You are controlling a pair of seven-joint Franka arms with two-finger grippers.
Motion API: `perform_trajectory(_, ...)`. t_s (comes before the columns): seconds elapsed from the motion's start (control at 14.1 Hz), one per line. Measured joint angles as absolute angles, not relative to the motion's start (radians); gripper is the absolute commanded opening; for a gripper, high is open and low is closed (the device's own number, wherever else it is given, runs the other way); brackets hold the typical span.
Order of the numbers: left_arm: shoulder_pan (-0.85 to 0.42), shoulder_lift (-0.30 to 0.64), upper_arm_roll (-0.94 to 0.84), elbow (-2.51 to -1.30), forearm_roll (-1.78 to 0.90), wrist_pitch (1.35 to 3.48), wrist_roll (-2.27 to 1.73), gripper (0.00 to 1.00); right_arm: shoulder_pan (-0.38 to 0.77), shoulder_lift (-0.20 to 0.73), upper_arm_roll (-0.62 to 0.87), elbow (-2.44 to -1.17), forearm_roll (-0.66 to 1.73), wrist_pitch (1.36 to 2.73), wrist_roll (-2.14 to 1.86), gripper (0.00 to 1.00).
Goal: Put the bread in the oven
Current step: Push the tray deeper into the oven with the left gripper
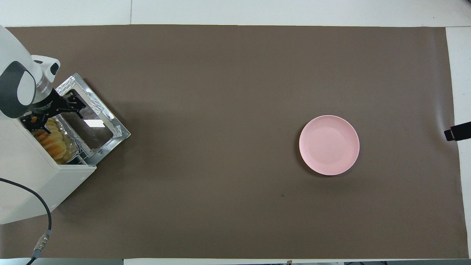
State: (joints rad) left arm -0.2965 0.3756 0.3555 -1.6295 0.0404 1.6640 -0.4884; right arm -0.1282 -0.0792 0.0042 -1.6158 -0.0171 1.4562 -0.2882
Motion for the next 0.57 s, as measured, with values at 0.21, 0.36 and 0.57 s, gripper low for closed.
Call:
perform_trajectory(0.21, -0.297, 0.375, 0.356, -1.615, 0.040, 1.662, -0.488, 1.00, -0.128, -0.079, 0.004, -1.616, -0.017, 1.456, -0.288, 1.00)
perform_trajectory(0.36, -0.297, 0.374, 0.356, -1.591, 0.040, 1.650, -0.488, 1.00, -0.128, -0.079, 0.004, -1.616, -0.017, 1.456, -0.288, 1.00)
perform_trajectory(0.57, -0.300, 0.373, 0.355, -1.537, 0.037, 1.624, -0.488, 1.00, -0.128, -0.079, 0.004, -1.616, -0.017, 1.456, -0.288, 1.00)
